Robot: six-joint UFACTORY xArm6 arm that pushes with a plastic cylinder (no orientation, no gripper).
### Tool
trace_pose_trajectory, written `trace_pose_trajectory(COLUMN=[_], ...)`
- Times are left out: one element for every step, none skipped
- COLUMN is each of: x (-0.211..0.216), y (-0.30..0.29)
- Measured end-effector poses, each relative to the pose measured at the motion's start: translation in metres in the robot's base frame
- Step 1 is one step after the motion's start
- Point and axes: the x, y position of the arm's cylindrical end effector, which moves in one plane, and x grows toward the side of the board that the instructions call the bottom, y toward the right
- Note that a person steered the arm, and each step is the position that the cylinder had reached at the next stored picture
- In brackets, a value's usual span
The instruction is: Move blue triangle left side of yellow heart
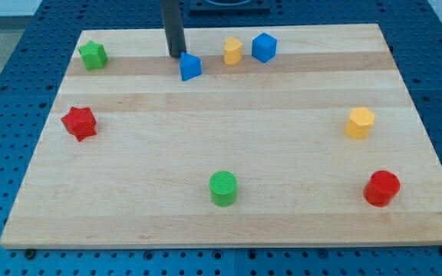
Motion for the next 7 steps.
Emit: trace_pose_trajectory(x=[0.054,0.092,0.100,0.056,0.050,0.016,0.016], y=[-0.023,-0.026,0.017,0.023,0.027,0.027,0.027])
